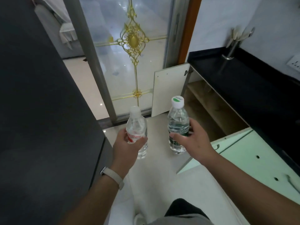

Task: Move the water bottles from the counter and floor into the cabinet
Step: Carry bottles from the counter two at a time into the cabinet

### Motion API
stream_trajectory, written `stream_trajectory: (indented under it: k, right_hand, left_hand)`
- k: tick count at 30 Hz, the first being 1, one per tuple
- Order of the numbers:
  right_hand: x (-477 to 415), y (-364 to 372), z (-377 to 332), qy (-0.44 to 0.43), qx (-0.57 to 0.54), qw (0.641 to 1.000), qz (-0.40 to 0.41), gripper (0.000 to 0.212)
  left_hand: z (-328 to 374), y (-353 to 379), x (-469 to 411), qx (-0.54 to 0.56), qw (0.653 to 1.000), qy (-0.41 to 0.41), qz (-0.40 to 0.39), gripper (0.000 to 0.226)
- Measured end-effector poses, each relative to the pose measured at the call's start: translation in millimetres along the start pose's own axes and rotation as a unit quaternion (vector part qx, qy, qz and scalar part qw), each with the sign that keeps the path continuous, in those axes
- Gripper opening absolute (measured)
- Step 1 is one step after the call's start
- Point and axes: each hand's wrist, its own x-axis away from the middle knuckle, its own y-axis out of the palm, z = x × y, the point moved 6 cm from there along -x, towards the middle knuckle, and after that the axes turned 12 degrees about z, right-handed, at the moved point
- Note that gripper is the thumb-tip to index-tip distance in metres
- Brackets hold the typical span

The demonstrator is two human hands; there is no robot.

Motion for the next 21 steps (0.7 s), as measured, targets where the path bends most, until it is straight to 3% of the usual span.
stream_trajectory:
  k: [11,21]
  right_hand:
    - [-122.8,31.0,22.8,0.021,-0.019,0.999,0.022,0.036]
    - [-296.0,8.1,43.2,0.038,-0.060,0.996,0.052,0.039]
  left_hand:
    - [24.8,94.1,-112.3,-0.033,0.998,0.021,-0.057,0.045]
    - [73.2,219.9,-227.9,-0.108,0.988,0.041,-0.104,0.048]
